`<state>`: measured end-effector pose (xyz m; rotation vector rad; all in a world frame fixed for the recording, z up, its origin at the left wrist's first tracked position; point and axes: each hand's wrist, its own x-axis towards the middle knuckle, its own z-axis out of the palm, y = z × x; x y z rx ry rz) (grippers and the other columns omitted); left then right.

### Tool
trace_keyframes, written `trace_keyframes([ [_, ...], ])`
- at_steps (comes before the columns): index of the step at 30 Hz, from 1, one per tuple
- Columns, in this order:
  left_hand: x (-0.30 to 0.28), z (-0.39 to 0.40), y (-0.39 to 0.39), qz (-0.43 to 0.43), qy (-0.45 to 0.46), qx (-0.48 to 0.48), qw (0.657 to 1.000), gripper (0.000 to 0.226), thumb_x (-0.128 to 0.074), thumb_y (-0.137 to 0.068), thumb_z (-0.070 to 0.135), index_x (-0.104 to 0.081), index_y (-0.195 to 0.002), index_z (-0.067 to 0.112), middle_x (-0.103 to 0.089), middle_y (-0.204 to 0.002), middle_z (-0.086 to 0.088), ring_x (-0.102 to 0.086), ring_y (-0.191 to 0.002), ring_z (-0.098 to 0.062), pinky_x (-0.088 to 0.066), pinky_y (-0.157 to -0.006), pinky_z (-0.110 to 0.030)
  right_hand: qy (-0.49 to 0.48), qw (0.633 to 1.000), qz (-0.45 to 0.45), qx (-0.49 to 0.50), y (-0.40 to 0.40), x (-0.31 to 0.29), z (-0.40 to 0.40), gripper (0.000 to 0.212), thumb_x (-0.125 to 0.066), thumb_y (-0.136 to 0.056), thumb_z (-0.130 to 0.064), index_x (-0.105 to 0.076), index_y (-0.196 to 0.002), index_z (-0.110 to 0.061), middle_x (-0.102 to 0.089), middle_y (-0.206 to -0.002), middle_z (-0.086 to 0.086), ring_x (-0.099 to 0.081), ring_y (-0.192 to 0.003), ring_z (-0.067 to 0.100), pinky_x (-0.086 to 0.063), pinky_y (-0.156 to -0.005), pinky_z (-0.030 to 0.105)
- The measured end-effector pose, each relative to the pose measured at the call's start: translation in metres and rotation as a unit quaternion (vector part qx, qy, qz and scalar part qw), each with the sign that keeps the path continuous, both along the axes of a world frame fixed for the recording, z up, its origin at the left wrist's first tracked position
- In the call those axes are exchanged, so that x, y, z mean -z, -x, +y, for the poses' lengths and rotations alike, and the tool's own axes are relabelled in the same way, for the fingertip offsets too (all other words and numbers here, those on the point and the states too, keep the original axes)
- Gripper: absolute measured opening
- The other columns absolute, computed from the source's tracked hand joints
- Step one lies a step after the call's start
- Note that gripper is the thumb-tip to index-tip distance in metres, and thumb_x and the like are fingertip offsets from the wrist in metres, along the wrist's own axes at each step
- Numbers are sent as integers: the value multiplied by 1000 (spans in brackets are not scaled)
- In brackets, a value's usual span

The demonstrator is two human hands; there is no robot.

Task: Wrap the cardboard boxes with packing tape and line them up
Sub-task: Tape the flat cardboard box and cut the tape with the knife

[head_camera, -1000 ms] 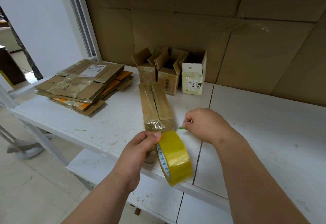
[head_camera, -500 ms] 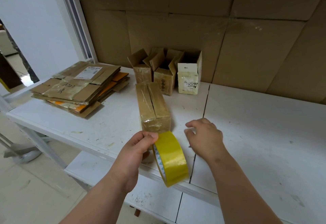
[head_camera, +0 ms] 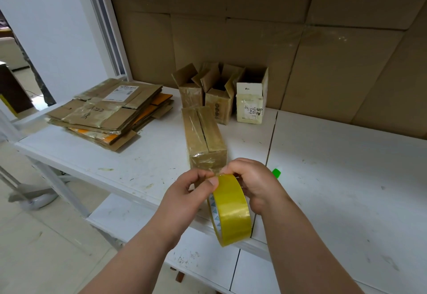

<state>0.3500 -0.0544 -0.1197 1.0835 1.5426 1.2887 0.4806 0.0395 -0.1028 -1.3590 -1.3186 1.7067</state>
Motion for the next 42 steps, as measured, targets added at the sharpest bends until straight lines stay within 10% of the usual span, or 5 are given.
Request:
trace_keyframes([
  [5,1,0,14,280,-67,-25,957,51,-47,-78,80,-74,-93,39,-67,-98,23,-58,-102,1,-46,-84,-23,-12,1000,13,3,1,3,0,15,-68,-80,-2,-62,-68,-10,-59,-63,6,-55,-65,20,-43,-73,34],
  [9,-3,5,26,289,-59,-175,939,47,-47,-93,54,-70,-80,16,-62,-77,5,-58,-79,-16,-41,-65,-27,-35,999,21,8,-3,9,1,16,-69,-82,-3,-65,-68,-11,-65,-74,9,-59,-77,22,-45,-80,36],
  [19,-7,67,35,466,-63,-35,882,48,-68,-90,41,-59,-136,29,-48,-148,1,-36,-137,-23,-34,-111,-41,-65,996,55,15,-22,5,-7,11,-62,-87,1,-65,-78,-5,-71,-78,7,-64,-83,19,-47,-92,38],
  [30,14,70,43,423,-101,-36,900,56,-77,-74,55,-70,-122,28,-54,-136,7,-38,-129,-21,-35,-104,-32,-49,995,83,20,-23,5,-8,11,-58,-91,2,-61,-82,-4,-76,-80,3,-65,-90,22,-47,-99,43],
  [42,-4,93,89,547,-215,132,798,30,-81,-79,21,-77,-109,15,-74,-112,-1,-67,-102,-23,-56,-88,-36,-32,992,116,21,-16,-6,-7,15,-55,-93,5,-60,-81,-3,-75,-92,17,-66,-78,21,-52,-79,36],
])
